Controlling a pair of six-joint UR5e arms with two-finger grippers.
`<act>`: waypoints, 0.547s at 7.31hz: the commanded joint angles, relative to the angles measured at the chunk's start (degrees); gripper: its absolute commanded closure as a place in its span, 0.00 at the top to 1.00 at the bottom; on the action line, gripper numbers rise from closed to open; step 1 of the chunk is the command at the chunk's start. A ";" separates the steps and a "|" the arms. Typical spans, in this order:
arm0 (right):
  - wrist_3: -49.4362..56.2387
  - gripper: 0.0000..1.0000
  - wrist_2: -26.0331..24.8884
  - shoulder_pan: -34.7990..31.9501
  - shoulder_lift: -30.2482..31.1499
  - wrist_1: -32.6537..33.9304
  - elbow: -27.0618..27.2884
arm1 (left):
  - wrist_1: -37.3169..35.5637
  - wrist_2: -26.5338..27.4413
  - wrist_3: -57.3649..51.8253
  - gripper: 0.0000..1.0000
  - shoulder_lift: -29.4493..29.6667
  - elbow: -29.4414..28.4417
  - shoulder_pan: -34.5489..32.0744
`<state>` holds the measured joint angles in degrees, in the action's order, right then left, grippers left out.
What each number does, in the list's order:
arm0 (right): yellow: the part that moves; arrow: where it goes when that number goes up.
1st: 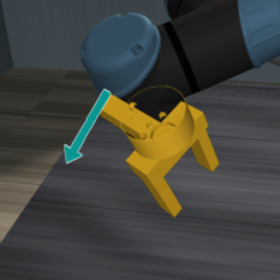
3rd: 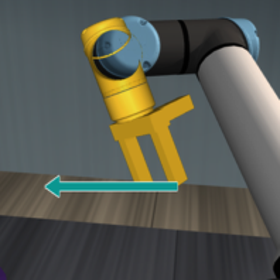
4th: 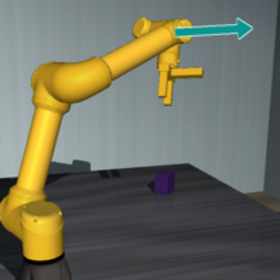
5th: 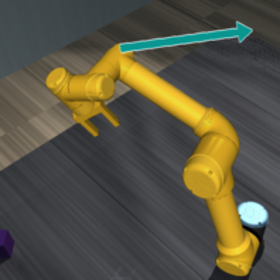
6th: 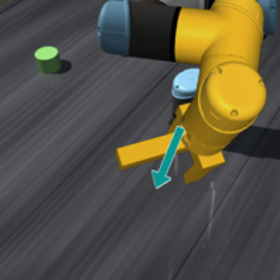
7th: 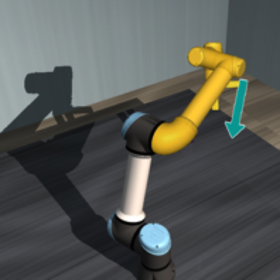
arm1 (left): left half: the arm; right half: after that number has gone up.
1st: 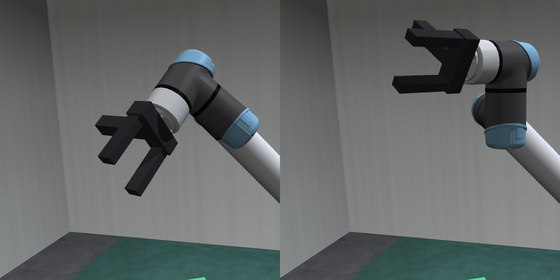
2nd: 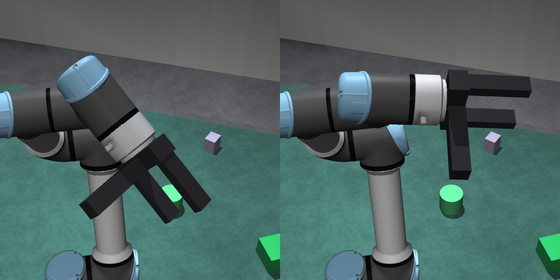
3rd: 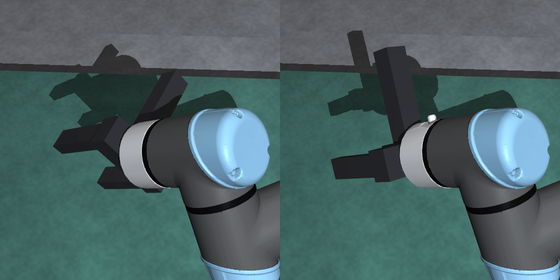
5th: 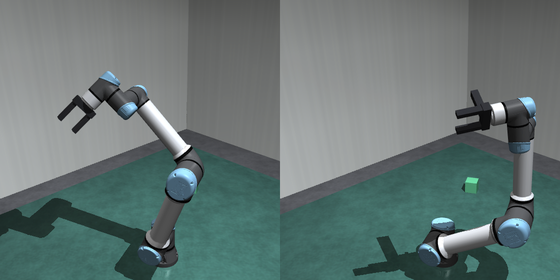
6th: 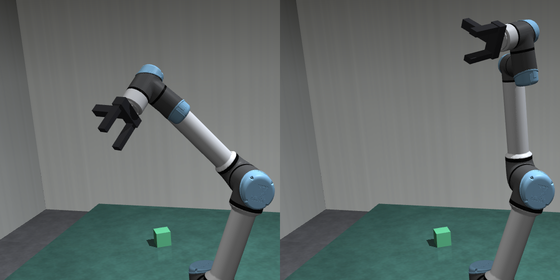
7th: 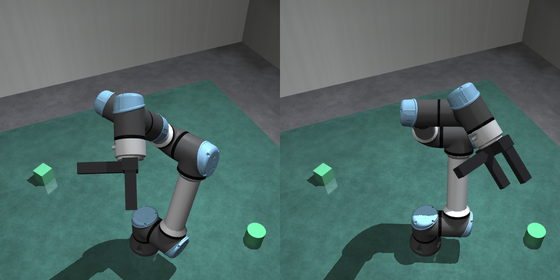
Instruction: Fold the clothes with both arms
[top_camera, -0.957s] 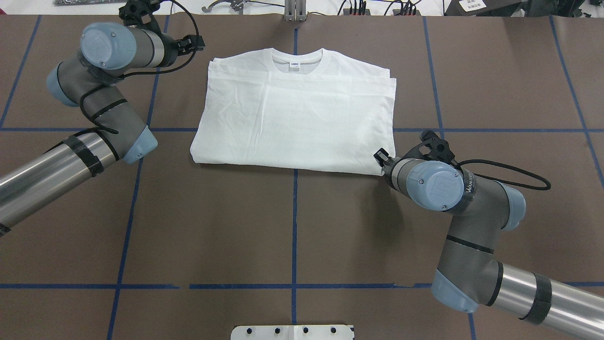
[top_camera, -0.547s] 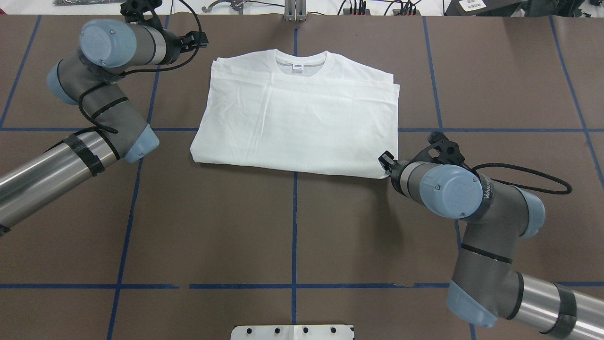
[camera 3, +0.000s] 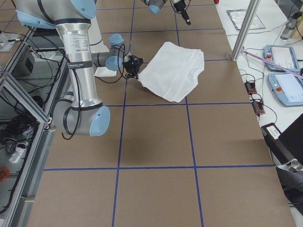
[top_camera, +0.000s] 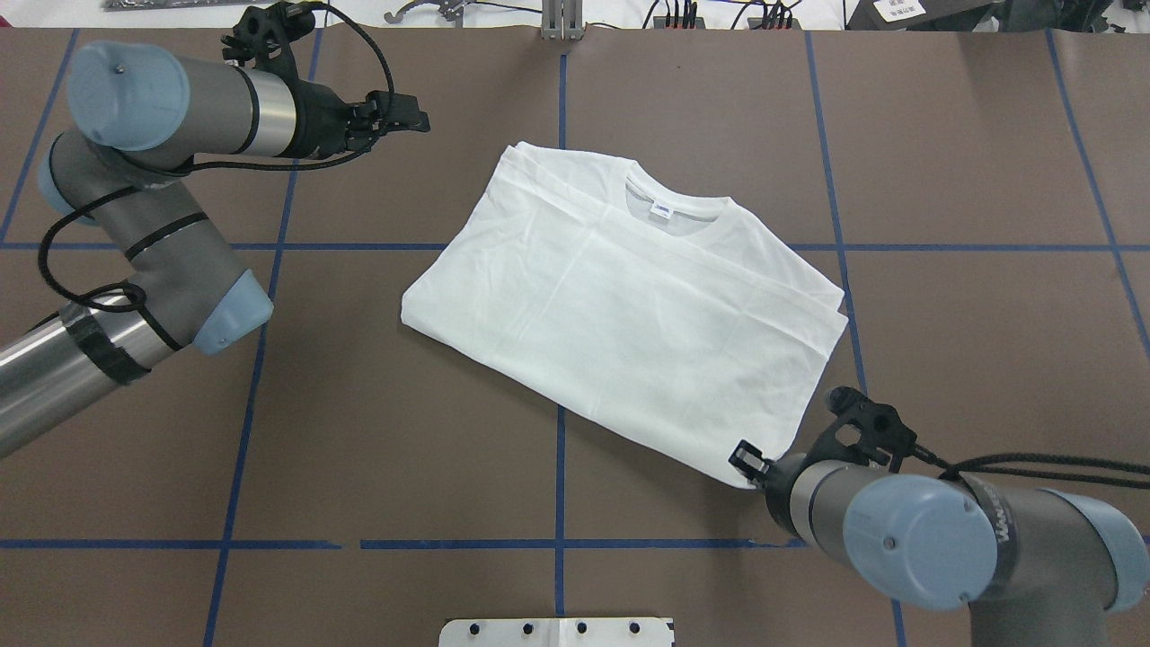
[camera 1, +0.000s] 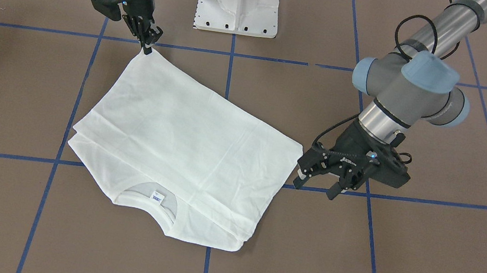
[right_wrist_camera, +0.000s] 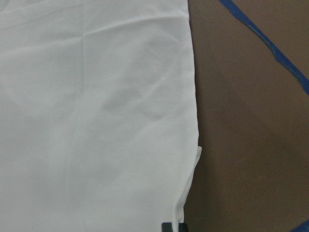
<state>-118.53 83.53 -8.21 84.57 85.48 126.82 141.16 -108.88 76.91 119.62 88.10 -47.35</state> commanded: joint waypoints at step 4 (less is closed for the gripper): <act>-5.57 1.00 0.14 16.99 1.30 7.42 5.01 | -2.89 -1.43 9.39 0.99 -3.70 10.33 9.53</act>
<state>-123.37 83.71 6.97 85.80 92.69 131.23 139.27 -110.20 85.32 115.87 97.52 -40.46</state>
